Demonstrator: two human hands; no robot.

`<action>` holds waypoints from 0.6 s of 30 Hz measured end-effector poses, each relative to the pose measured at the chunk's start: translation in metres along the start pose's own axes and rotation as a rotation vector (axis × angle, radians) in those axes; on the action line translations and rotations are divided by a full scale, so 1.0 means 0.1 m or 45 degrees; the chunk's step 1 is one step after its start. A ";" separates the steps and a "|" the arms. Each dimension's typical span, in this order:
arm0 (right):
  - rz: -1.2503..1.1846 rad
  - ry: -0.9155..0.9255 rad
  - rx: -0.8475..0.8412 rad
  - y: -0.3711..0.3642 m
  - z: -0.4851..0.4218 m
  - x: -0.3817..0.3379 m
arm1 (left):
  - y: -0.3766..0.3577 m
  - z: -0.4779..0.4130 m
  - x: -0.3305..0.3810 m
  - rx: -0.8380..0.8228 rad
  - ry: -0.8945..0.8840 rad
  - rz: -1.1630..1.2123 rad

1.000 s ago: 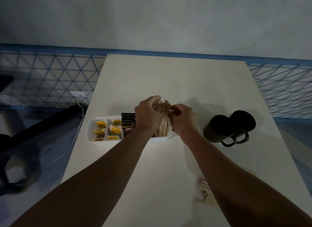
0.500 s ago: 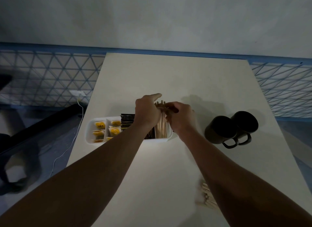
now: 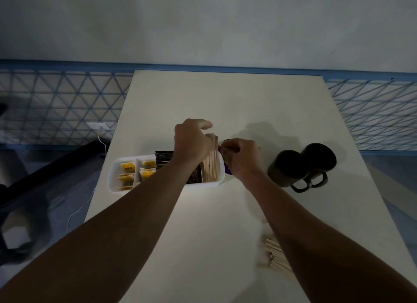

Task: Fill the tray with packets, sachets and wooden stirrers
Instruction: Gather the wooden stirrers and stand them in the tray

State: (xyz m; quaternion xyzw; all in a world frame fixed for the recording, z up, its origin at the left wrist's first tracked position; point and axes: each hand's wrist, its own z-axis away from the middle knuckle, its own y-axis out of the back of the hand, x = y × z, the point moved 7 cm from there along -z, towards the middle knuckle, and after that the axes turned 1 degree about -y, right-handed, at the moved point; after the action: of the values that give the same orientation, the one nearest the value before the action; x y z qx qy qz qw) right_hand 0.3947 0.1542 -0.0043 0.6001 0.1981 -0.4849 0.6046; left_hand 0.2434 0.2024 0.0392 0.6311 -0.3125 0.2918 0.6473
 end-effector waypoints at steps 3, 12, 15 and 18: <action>0.012 -0.008 -0.015 0.09 0.07 0.10 | -0.02 0.10 0.14 -0.025 -0.097 0.027; 0.075 -0.075 -0.069 0.49 0.47 0.60 | -0.56 0.57 0.31 -0.250 -0.133 0.176; 0.156 -0.132 -0.136 0.61 0.61 0.83 | -0.79 0.78 0.33 -0.328 -0.142 0.150; 0.250 -0.148 -0.168 0.79 0.75 1.03 | -1.02 0.99 0.38 -0.442 -0.194 0.112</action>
State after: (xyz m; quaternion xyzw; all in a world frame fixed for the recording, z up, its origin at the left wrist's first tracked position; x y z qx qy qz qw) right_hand 0.4808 0.0342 -0.0318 0.5464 0.1344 -0.4435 0.6977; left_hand 0.3434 0.0997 0.0048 0.5160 -0.4333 0.2129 0.7076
